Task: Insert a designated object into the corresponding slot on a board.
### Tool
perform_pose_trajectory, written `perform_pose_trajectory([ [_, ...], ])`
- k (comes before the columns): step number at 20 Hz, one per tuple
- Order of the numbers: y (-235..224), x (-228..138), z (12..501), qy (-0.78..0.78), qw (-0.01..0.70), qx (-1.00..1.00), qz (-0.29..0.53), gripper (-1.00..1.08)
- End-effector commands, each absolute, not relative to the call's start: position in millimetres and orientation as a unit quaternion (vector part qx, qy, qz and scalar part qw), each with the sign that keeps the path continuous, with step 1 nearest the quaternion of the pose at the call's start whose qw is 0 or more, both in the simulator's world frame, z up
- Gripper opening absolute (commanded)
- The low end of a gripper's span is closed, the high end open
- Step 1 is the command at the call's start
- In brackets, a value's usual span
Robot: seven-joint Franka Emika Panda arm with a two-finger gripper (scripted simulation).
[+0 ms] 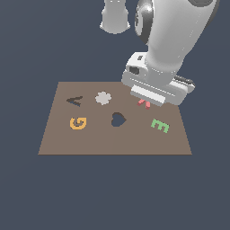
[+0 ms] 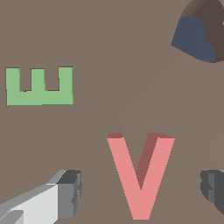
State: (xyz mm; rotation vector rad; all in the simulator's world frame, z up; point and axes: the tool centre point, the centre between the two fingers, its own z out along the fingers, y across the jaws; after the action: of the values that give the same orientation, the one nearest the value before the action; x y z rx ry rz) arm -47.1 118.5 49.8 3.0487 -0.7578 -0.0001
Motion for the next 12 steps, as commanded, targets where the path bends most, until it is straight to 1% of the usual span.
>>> perform_pose_trajectory([
  [1,118.5,-47.2,49.6,-0.241,0.000,0.970,0.000,1.00],
  [11,118.2,-47.2,29.9,-0.241,0.000,0.970,0.000,1.00],
  [12,118.2,-47.2,29.9,-0.241,0.000,0.970,0.000,-1.00],
])
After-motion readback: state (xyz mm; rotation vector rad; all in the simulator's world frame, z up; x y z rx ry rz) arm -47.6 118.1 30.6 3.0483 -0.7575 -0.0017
